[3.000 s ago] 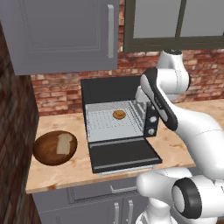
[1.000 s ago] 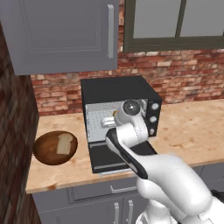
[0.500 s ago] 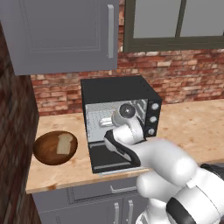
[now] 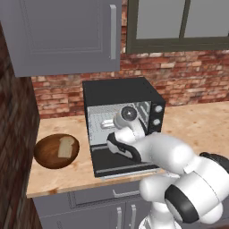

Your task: Pick up the heated bread from the toaster oven and place it in the bowl. Then move the bread bowl to the dining counter.

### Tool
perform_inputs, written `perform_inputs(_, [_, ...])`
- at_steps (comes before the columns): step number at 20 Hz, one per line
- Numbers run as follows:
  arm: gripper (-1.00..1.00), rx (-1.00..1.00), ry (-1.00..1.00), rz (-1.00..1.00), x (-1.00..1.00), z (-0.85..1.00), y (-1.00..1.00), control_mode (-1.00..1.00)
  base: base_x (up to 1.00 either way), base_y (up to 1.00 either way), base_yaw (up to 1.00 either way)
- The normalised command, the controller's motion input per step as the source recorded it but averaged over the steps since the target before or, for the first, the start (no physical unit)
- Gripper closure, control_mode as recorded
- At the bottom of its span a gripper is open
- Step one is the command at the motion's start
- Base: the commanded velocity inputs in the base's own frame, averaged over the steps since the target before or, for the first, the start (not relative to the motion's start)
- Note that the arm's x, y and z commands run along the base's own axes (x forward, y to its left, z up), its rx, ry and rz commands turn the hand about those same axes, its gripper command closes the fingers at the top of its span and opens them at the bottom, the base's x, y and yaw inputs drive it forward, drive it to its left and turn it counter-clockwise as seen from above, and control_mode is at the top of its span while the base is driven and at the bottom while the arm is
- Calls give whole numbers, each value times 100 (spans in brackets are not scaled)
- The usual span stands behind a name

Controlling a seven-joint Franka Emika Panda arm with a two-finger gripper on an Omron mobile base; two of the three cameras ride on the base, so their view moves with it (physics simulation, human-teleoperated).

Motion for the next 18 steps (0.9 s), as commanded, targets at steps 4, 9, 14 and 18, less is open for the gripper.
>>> perform_inputs(4, [-100, 0, 0, 0, 16, -21, 0, -100, 0, 0, 0])
perform_inputs(9, [-100, 0, -8, 0, 27, -26, 0, -100, 0, 0, 0])
perform_inputs(14, [-100, 0, -11, 0, 20, -11, 3, -100, 0, 0, 0])
perform_inputs(18, [-100, 0, -13, 0, 0, -4, 1, -100, 0, 0, 0])
